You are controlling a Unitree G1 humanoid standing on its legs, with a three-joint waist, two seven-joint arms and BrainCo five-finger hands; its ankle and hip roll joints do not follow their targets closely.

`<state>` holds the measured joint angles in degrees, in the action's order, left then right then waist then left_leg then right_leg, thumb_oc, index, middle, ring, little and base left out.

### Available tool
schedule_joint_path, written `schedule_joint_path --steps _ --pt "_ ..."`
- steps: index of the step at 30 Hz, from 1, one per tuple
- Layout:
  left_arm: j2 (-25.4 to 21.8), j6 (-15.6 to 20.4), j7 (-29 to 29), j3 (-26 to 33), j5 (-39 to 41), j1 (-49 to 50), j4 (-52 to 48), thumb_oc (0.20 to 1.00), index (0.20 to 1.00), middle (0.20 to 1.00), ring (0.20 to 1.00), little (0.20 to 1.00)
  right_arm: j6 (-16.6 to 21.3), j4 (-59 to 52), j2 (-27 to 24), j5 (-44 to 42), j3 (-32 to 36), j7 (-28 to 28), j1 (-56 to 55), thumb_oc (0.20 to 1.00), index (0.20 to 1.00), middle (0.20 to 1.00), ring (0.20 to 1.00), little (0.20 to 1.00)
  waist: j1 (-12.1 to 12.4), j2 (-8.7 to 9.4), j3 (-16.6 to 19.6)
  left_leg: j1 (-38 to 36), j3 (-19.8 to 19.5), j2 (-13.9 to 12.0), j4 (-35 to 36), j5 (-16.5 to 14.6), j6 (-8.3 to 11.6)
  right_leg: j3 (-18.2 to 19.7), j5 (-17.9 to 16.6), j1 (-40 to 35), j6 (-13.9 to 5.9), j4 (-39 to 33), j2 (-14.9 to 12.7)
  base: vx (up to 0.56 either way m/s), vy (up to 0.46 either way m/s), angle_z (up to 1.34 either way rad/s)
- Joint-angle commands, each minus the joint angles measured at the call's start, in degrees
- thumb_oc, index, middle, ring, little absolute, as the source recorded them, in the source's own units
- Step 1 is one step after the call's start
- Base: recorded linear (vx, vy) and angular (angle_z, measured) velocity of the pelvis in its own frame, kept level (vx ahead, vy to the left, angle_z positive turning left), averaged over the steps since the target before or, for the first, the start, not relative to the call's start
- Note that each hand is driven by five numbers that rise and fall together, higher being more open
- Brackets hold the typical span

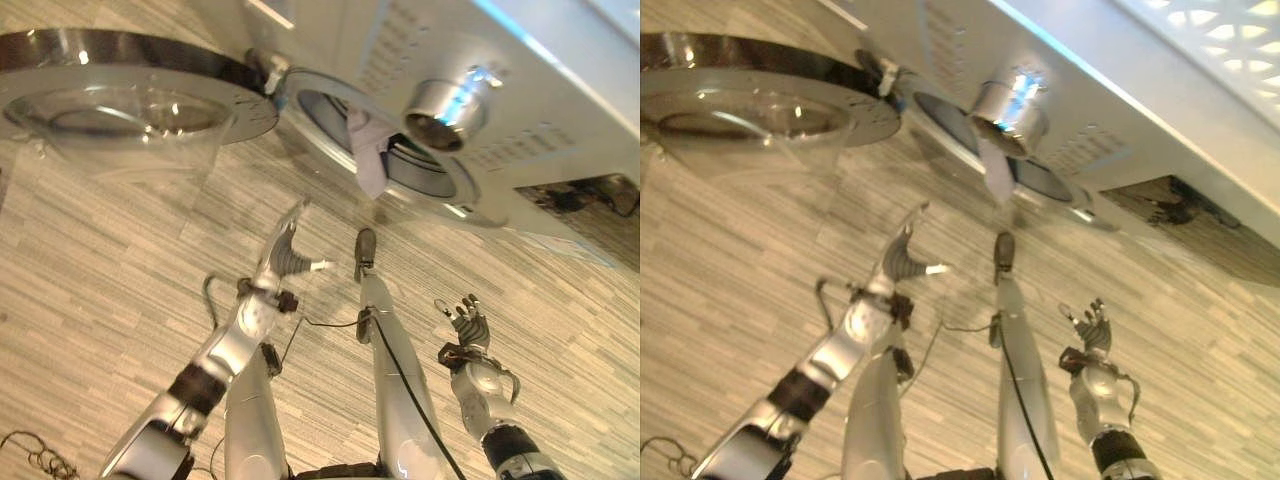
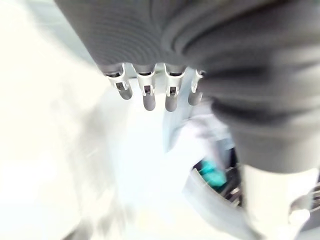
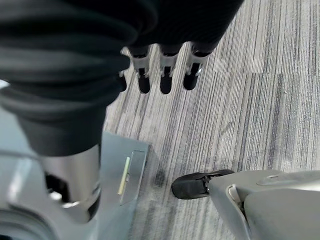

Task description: Grab the laundry basket,head to the washer,open it,put in the laundry and shut it.

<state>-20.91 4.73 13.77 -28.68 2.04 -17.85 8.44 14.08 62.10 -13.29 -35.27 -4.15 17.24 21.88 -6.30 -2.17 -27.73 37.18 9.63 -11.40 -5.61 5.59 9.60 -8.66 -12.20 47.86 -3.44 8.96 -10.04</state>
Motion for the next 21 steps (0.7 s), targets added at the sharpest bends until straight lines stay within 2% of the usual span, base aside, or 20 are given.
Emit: schedule_joint_path --steps 1,2,3,4,5,7,8,11,12,14,18,20,21 --pt "-7.1 8.5 -7.2 0.4 13.3 5.3 -12.7 1.0 1.0 1.0 1.0 1.0 -2.1 3.0 -2.9 -1.0 3.4 -1.0 -1.5 1.0 1.0 1.0 1.0 1.0 1.7 -6.03 0.1 4.3 -0.5 -1.6 -3.0 -0.7 0.33 3.1 9.3 -0.5 -7.02 5.4 -2.6 0.08 0.033 0.16" --pt "-8.8 8.1 -9.0 0.4 15.2 8.5 -13.0 1.0 1.0 1.0 1.0 1.0 -2.4 4.1 -3.0 -0.1 2.4 -1.0 -1.1 1.0 1.0 1.0 1.0 1.0 2.3 -6.45 0.8 3.8 -1.2 -1.5 -2.9 -2.1 0.71 3.0 10.9 -1.3 -7.52 5.7 -2.8 0.09 0.03 0.23" --pt "-10.6 7.4 -9.7 0.9 15.7 11.3 -12.0 1.0 1.0 1.0 1.0 1.0 -3.8 7.2 -4.5 1.3 2.1 -0.5 1.0 1.0 1.0 1.0 1.0 1.0 3.7 -7.01 1.0 3.9 -1.7 -1.1 -3.0 -2.1 0.47 2.5 11.4 -1.7 -7.57 6.3 -3.2 0.09 0.023 0.23" --pt "-10.7 7.3 -9.8 1.0 15.8 11.5 -12.2 1.0 1.0 1.0 1.0 1.0 -3.8 7.4 -4.5 1.3 2.1 -0.6 1.1 1.0 1.0 1.0 1.0 1.0 3.6 -7.04 1.0 4.0 -1.8 -1.1 -3.1 -2.1 0.47 2.4 11.5 -1.7 -7.57 6.3 -3.2 0.01 -0.011 0.17" --pt "-11.9 6.7 -9.7 2.0 14.6 12.9 -11.5 1.0 1.0 1.0 1.0 1.0 -5.6 11.0 -5.8 3.0 1.7 0.1 3.1 1.0 1.0 1.0 1.0 1.0 5.0 -7.85 1.3 4.4 -2.4 -0.5 -3.2 -2.1 0.27 1.8 11.9 -1.8 -7.57 6.8 -3.9 0.0 -0.011 0.21" --pt "-13.2 6.7 -9.3 3.9 14.4 15.1 -11.8 1.0 1.0 1.0 1.0 1.0 -7.0 13.5 -7.0 4.8 1.0 0.8 5.4 1.0 1.0 1.0 1.0 1.0 6.4 -8.97 1.4 5.2 -3.4 0.1 -3.5 -2.0 0.08 1.4 12.2 -1.7 -7.52 7.4 -4.5 -0.01 -0.011 0.24" --pt "-13.2 6.6 -9.4 4.0 14.4 15.2 -12.0 1.0 1.0 1.0 1.0 1.0 -7.0 13.6 -7.0 4.8 1.0 0.7 5.5 1.0 1.0 1.0 1.0 1.0 6.3 -9.0 1.4 5.3 -3.5 0.1 -3.5 -2.1 0.08 1.3 12.2 -1.7 -7.52 7.4 -4.5 0.0 0.002 0.29" --pt "-14.8 7.0 -8.6 7.3 11.3 18.3 -11.0 1.0 1.0 1.0 1.0 1.0 -8.6 16.5 -11.1 6.2 0.9 1.7 11.9 1.0 1.0 1.0 1.0 1.0 9.3 -10.96 2.0 6.4 -4.0 1.2 -3.2 -1.9 -0.16 1.1 12.6 -0.8 -7.82 8.1 -5.4 0.01 0.037 0.26" --pt "-14.8 6.9 -8.6 7.4 11.3 18.3 -11.1 1.0 1.0 1.0 1.0 1.0 -8.6 16.6 -11.1 6.2 0.8 1.7 12.0 1.0 1.0 1.0 1.0 1.0 9.2 -10.98 2.0 6.5 -4.0 1.2 -3.2 -1.9 -0.17 1.2 12.6 -0.7 -7.83 8.2 -5.4 0.0 0.057 0.14" --pt "-14.5 6.7 -9.1 8.2 10.6 19.9 -9.0 1.0 1.0 1.0 1.0 1.0 -8.9 16.6 -14.2 6.1 0.6 1.3 16.5 1.0 1.0 1.0 1.0 1.0 10.9 -11.78 2.2 7.2 -4.0 1.7 -3.0 -1.8 -0.37 1.4 12.5 -0.1 -8.0 8.2 -5.9 0.01 0.06 0.19" --pt "-14.0 6.7 -9.3 7.5 9.4 19.8 -6.3 1.0 1.0 1.0 1.0 1.0 -9.3 17.3 -17.2 6.8 -1.2 0.7 22.3 1.0 1.0 1.0 1.0 1.0 12.6 -12.88 2.5 8.3 -4.3 2.5 -2.9 -1.6 -0.66 1.4 12.4 0.5 -8.15 8.3 -6.8 0.01 0.062 0.08" --pt "-13.4 6.6 -8.9 6.1 9.3 19.1 -4.3 1.0 1.0 1.0 1.0 1.0 -9.1 16.4 -18.7 9.3 -4.2 2.3 27.8 1.0 1.0 1.0 1.0 1.0 14.0 -13.62 2.9 8.8 -4.4 3.3 -2.8 -1.6 -0.77 1.4 12.3 0.2 -8.22 8.0 -7.3 0.03 0.074 0.09" --pt "-13.3 6.6 -8.9 6.1 9.3 19.0 -4.2 1.0 1.0 1.0 1.0 1.0 -9.1 16.4 -18.7 9.3 -4.3 2.4 27.9 1.0 1.0 1.0 1.0 1.0 14.0 -13.66 2.8 8.9 -4.4 3.3 -2.9 -1.6 -0.78 1.4 12.3 0.2 -8.23 8.0 -7.3 0.01 0.058 0.1"
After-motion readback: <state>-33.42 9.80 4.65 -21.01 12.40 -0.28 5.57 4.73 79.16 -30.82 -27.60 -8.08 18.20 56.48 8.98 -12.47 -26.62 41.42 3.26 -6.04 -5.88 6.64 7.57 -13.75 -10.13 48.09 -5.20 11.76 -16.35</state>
